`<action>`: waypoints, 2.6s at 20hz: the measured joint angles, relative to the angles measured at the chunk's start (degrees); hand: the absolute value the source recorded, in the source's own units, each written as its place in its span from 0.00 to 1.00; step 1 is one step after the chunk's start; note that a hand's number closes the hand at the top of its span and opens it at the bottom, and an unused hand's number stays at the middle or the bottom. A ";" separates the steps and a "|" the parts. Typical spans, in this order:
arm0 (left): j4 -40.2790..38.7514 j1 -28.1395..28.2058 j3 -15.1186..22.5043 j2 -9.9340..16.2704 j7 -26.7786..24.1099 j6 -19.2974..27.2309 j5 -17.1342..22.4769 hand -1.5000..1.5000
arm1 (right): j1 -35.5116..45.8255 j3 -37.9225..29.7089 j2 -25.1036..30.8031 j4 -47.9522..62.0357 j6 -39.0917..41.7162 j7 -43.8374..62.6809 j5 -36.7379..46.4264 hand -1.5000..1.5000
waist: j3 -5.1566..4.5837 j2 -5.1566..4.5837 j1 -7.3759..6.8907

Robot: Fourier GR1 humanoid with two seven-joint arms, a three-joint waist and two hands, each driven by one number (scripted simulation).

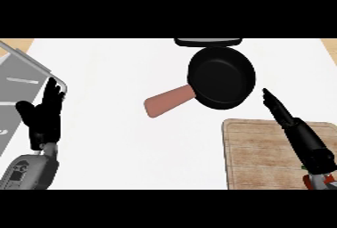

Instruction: Pick the bell pepper from the cutting board and place it in the pot

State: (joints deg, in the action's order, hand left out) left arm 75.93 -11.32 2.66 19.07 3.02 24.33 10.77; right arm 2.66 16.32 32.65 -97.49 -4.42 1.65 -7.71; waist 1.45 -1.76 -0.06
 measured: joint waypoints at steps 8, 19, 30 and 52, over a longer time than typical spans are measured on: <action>9.90 -1.13 -3.91 -3.00 3.02 -6.96 -5.04 0.50 | 7.02 -7.40 9.11 7.23 17.76 -17.32 -4.66 0.00 | -0.95 1.70 -1.13; 13.89 -1.04 -2.80 -3.04 5.98 -11.38 -1.48 0.50 | 6.95 -15.37 18.10 29.20 30.38 -49.72 -3.74 0.00 | -1.06 1.24 -1.50; 15.65 -0.40 -3.26 -2.39 7.48 -12.12 -1.13 0.50 | 6.56 -4.58 34.19 21.48 28.37 -52.24 11.90 0.00 | -1.37 1.64 -0.98; 16.80 -0.38 -6.30 -2.94 9.13 -13.84 -2.23 0.50 | -0.79 5.30 32.57 14.11 20.97 -50.19 36.73 0.00 | -1.45 1.77 0.06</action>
State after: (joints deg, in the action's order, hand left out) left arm 92.73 -11.70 -3.64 16.13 12.14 10.48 8.54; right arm 1.87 21.62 65.22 -83.38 16.55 -48.54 29.02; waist 0.00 0.01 0.00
